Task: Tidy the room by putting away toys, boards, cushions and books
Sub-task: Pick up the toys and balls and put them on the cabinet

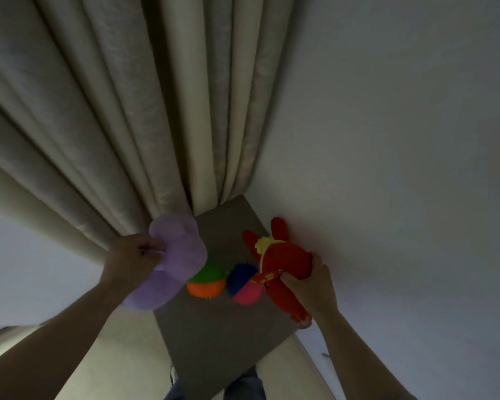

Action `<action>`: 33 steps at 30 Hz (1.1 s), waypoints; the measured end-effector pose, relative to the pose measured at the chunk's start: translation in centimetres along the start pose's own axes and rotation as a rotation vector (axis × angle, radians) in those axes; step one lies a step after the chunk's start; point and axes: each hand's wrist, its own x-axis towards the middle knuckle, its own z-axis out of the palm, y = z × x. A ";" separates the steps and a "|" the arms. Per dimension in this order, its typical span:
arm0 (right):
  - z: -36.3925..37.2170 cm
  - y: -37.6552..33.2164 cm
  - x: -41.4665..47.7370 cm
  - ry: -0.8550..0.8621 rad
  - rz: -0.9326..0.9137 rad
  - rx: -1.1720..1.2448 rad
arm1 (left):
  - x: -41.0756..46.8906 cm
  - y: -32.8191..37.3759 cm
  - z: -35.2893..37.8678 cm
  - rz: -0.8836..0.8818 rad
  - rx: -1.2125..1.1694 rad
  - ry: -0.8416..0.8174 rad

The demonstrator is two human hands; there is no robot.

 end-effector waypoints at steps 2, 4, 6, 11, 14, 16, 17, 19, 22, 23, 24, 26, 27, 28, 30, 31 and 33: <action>0.5 0.2 2.1 -0.035 -0.009 0.045 | 1.7 0.6 1.1 0.017 0.028 0.004; 1.1 0.6 3.8 -0.071 -0.015 0.068 | 3.3 1.1 2.2 0.046 0.052 0.031; 1.8 1.4 5.3 -0.116 -0.027 0.063 | 5.0 1.8 3.4 0.074 0.083 0.057; 3.3 4.1 7.2 -0.159 -0.070 0.061 | 8.8 3.7 6.6 0.142 0.082 0.098; 3.8 5.0 7.4 -0.168 -0.051 0.046 | 10.5 4.1 8.1 0.136 0.082 0.052; 3.8 5.1 7.4 -0.151 -0.027 0.042 | 11.1 3.8 9.1 0.150 0.122 -0.037; 3.6 4.9 7.2 -0.132 -0.015 0.038 | 11.3 3.6 9.5 0.160 0.145 -0.073; 3.2 4.2 6.8 -0.092 0.007 0.026 | 10.8 3.8 9.9 0.128 0.152 -0.104; 2.6 2.9 6.0 -0.048 -0.019 0.026 | 9.6 4.3 9.7 0.102 0.128 -0.113; 2.5 2.5 5.8 -0.026 -0.036 0.029 | 9.4 4.1 9.7 0.111 0.117 -0.118; 2.5 1.8 5.5 0.001 -0.053 0.027 | 8.9 4.2 9.2 0.106 0.093 -0.115; 2.6 0.2 5.1 0.036 -0.068 0.018 | 8.0 4.7 8.0 0.096 0.021 -0.112; 2.7 -0.6 4.8 0.049 -0.074 0.018 | 7.5 4.9 7.4 0.115 -0.009 -0.105; 2.8 -1.2 4.4 0.066 -0.105 0.019 | 6.7 5.3 6.6 0.130 -0.038 -0.104; 3.0 -2.2 3.4 0.103 -0.163 0.006 | 5.4 5.4 5.2 0.171 -0.110 -0.104; 3.2 -2.6 2.9 0.118 -0.175 0.003 | 4.9 5.2 4.7 0.177 -0.142 -0.104; 3.7 -3.6 1.3 0.129 -0.197 0.022 | 3.2 5.0 3.3 0.151 -0.196 -0.101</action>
